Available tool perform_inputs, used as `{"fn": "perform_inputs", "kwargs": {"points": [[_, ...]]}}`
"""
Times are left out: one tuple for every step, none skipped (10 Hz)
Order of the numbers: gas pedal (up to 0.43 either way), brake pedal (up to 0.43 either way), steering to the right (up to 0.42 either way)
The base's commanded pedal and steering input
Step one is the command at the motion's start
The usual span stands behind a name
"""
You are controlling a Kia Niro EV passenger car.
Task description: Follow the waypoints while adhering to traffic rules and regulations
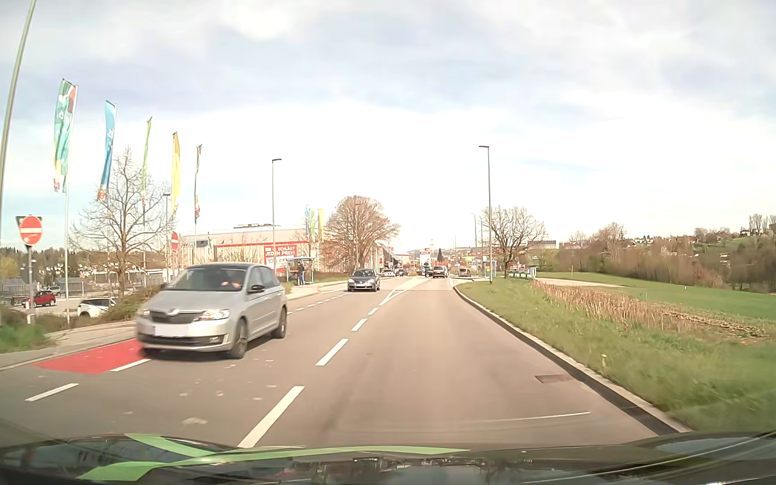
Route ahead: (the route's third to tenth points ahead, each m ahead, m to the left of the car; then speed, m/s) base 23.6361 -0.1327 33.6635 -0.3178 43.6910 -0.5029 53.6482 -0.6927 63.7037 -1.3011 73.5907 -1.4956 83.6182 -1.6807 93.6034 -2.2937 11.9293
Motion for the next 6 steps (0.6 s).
{"fn": "perform_inputs", "kwargs": {"points": [[0.0, 0.091, 0.001], [0.0, 0.11, 0.001], [0.0, 0.122, 0.001], [0.0, 0.128, 0.001], [0.0, 0.14, 0.001], [0.0, 0.146, 0.0]]}}
